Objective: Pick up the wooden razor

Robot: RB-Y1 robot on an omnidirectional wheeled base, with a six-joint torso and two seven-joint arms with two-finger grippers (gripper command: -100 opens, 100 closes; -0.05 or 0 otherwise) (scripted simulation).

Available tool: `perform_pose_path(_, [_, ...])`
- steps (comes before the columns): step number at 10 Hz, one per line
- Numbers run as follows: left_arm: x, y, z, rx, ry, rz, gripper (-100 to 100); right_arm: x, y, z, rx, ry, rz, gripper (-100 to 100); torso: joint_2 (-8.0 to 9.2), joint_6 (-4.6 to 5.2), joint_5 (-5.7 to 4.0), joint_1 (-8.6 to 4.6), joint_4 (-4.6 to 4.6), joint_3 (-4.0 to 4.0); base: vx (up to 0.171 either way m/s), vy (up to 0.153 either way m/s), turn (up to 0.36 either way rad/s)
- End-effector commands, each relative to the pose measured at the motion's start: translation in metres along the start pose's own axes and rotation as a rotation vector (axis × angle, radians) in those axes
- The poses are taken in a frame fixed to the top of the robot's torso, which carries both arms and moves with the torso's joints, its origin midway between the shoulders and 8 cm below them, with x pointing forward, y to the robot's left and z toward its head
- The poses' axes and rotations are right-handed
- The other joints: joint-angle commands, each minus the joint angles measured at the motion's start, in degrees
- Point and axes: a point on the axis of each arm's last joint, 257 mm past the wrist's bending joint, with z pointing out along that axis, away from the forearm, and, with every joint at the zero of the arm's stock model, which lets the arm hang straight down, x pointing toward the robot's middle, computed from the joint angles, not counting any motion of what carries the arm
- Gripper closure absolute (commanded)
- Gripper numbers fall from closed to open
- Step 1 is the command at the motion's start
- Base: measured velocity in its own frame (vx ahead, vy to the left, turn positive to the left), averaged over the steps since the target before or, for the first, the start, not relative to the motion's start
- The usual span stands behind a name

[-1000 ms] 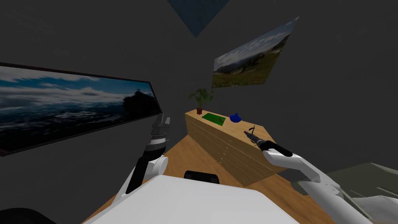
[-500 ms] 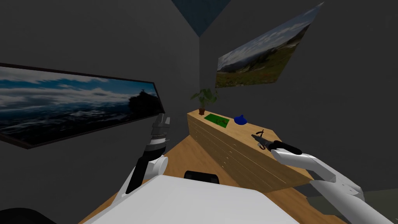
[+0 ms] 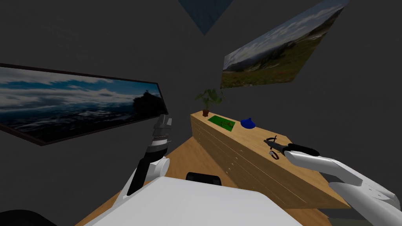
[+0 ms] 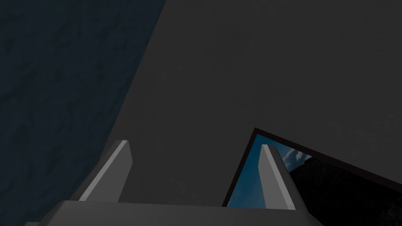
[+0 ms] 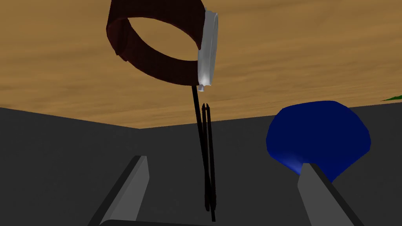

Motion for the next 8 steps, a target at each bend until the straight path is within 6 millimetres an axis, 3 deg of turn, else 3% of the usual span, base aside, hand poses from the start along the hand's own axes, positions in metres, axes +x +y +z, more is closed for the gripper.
perform_pose_path(1, [0.000,0.000,0.000,0.000,0.000,0.000,0,-0.001,-0.012,-0.003,0.034,0.020,-0.008,-100,0.00,0.00,0.00,0.00,0.00,0.00,0.073,-0.009,0.060])
perform_pose_path(3, [0.000,0.000,0.000,0.000,0.000,0.000,0,-0.011,-0.049,-0.005,0.113,0.053,-0.018,-100,0.00,0.01,0.00,0.00,0.00,0.00,0.077,-0.009,0.111])
perform_pose_path(4, [0.000,0.000,0.000,0.000,0.000,0.000,0,-0.010,-0.050,-0.005,0.116,0.058,-0.017,-100,-0.01,0.02,0.00,-0.01,-0.01,-0.01,0.057,-0.009,0.042])
perform_pose_path(8, [0.000,0.000,0.000,0.000,0.000,0.000,0,-0.022,-0.099,-0.014,0.219,0.111,-0.020,-100,0.02,0.01,-0.02,-0.02,0.00,0.01,0.060,-0.016,0.089])
